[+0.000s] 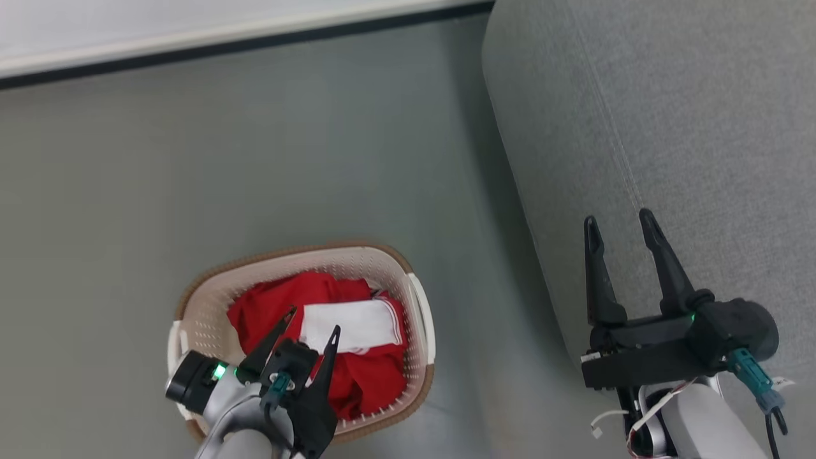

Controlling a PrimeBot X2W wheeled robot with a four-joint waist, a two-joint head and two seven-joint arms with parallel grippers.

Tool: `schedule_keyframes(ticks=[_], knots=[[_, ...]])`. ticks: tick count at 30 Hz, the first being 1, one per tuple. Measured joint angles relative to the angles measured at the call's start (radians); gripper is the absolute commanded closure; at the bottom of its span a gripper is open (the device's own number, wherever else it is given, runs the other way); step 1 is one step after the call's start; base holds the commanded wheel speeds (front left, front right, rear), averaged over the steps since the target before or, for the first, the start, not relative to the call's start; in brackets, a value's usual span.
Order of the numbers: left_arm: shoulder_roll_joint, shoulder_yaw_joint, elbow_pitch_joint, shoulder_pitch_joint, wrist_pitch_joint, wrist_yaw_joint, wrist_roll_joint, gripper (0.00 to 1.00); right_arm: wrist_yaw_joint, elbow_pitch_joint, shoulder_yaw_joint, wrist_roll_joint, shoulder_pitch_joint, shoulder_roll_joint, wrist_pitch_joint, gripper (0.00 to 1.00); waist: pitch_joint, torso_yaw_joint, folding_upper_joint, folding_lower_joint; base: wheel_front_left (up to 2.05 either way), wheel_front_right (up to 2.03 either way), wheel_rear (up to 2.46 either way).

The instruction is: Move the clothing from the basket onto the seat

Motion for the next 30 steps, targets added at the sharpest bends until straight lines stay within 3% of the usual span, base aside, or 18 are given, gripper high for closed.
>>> schedule_keyframes(ticks=[14, 30], knots=[[0.029, -0.015, 0.145, -0.145, 0.068, -0.024, 0.050, 0.00, 0.000, -0.095, -0.007, -0.021, -0.104, 0.013, 0.000, 0.00, 0.211, -0.064, 0.0001, 0.0000, 0.00, 0.00, 0.00], [0.049, -0.025, 0.233, -0.338, 0.122, -0.041, 0.090, 0.00, 0.001, -0.158, -0.019, -0.043, -0.230, 0.028, 0.000, 0.00, 0.453, -0.090, 0.0001, -0.0001, 0.00, 0.00, 0.00]])
